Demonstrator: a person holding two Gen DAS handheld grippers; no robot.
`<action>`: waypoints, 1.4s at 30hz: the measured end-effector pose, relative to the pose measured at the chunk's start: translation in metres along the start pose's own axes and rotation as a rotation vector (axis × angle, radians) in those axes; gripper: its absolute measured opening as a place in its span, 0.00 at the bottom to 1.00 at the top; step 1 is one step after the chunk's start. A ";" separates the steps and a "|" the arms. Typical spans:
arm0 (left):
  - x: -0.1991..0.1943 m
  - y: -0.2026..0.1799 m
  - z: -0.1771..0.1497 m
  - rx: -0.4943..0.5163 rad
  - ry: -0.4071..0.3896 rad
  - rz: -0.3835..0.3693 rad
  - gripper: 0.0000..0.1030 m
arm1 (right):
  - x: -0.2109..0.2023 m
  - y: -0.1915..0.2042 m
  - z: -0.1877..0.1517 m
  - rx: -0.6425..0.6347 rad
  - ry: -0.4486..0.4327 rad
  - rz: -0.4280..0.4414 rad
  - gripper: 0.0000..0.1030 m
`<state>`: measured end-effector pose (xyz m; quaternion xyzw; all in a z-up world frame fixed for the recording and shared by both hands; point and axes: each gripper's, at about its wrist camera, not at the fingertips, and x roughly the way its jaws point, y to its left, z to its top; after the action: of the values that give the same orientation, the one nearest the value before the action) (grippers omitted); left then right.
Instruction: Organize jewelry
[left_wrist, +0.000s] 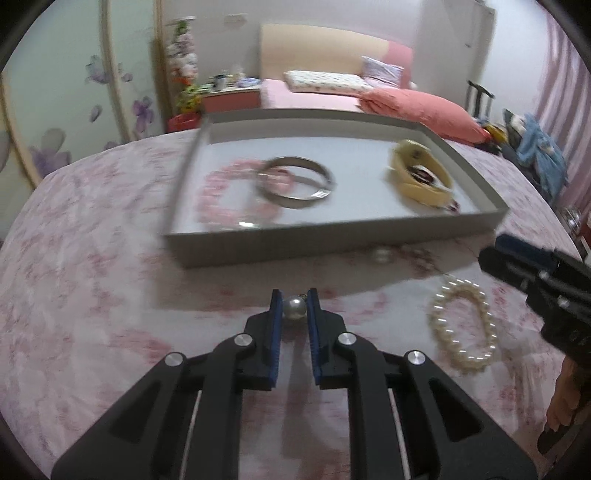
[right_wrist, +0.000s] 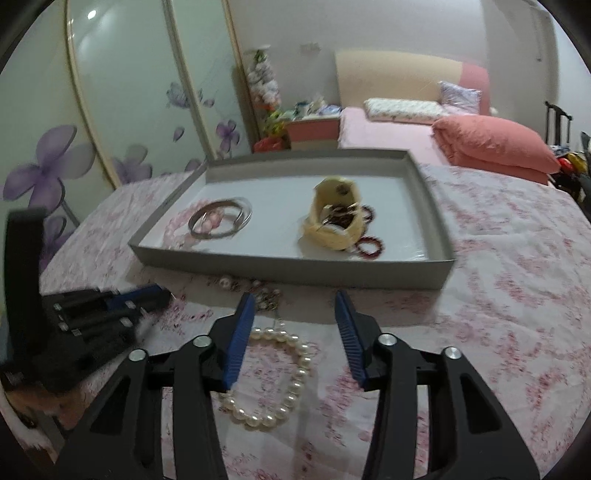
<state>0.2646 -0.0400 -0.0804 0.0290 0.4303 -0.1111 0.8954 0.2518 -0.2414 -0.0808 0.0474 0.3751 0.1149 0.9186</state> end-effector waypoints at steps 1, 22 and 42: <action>-0.003 0.009 0.000 -0.016 -0.007 0.011 0.14 | 0.006 0.005 0.001 -0.016 0.017 0.005 0.39; -0.033 0.049 -0.010 -0.098 -0.071 0.027 0.14 | 0.024 0.019 0.004 -0.072 0.055 -0.074 0.07; -0.107 0.023 -0.014 -0.042 -0.353 0.129 0.14 | -0.091 0.007 0.020 0.023 -0.366 -0.116 0.07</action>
<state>0.1944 0.0029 -0.0068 0.0178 0.2659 -0.0480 0.9626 0.2015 -0.2566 -0.0038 0.0564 0.2049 0.0467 0.9760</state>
